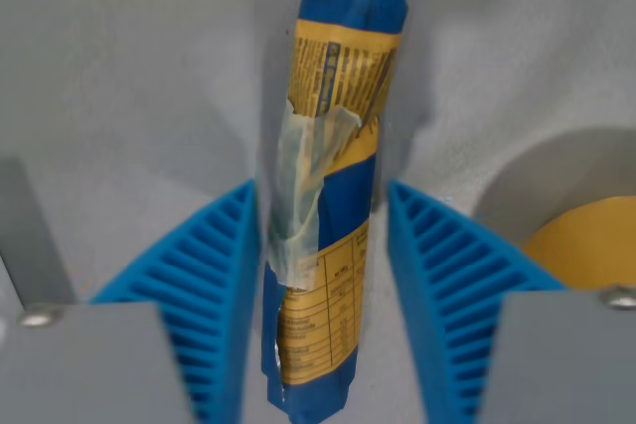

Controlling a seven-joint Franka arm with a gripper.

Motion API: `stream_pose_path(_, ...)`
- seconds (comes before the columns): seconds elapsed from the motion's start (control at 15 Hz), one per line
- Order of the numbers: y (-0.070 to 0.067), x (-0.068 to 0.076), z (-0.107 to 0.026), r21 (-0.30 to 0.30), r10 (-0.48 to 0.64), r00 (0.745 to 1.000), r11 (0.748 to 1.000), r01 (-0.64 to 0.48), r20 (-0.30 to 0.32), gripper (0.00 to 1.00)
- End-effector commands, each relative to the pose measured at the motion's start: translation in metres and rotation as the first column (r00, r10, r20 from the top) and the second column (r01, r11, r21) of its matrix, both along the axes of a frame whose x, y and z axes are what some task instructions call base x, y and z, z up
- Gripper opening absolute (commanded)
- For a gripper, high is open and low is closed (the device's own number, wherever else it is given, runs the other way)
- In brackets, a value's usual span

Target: Pick up the blue bag

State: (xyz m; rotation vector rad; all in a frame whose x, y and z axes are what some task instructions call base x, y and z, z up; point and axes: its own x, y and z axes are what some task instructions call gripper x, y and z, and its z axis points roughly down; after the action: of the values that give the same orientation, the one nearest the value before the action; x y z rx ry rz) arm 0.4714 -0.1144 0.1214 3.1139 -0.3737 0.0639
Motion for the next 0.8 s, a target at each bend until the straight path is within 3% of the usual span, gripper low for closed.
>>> stream_pose_path(0.07, 0.004, -0.006, 0.003, 0.034, -0.019, 0.994, 0.999, 0.016, 0.112, 0.0)
stream_pose_path(0.4, 0.004, -0.006, 0.003, 0.034, -0.019, 0.994, 0.999, 0.016, 0.112, 0.0)
stream_pose_path(0.8, 0.002, -0.011, 0.032, 0.037, -0.017, 0.997, 0.999, 0.014, 0.077, 0.0)
